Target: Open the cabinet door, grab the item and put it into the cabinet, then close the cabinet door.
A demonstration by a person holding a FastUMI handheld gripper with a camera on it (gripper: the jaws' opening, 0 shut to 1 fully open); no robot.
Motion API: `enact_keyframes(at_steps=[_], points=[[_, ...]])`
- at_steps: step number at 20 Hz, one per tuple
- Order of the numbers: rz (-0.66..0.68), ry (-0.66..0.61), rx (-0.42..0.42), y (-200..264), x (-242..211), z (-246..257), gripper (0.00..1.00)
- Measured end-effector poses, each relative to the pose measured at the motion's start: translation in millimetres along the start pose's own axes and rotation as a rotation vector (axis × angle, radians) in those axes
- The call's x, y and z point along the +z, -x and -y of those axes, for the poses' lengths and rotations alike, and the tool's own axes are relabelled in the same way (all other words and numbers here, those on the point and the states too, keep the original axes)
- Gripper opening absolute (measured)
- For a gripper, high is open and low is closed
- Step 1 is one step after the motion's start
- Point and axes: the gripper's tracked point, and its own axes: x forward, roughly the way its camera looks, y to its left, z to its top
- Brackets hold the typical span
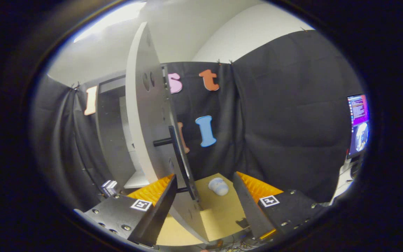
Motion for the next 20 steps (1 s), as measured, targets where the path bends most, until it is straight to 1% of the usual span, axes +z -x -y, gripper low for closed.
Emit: enact_keyframes(at_steps=[7,10,14,16,18,20], points=[[-0.061,-0.028,0.202,-17.2,-26.1,-90.4,0.96],[-0.088,-0.018,0.242,-28.4,-40.3,-114.4,0.96],[-0.110,-0.018,0.331,-44.5,-54.8,-152.0,0.96],[-0.103,-0.010,0.347,-55.2,-57.1,-169.0,0.97],[-0.101,-0.001,0.370,-68.1,-54.3,-175.4,0.99],[-0.105,0.018,0.407,-87.2,-63.2,-202.0,1.00]])
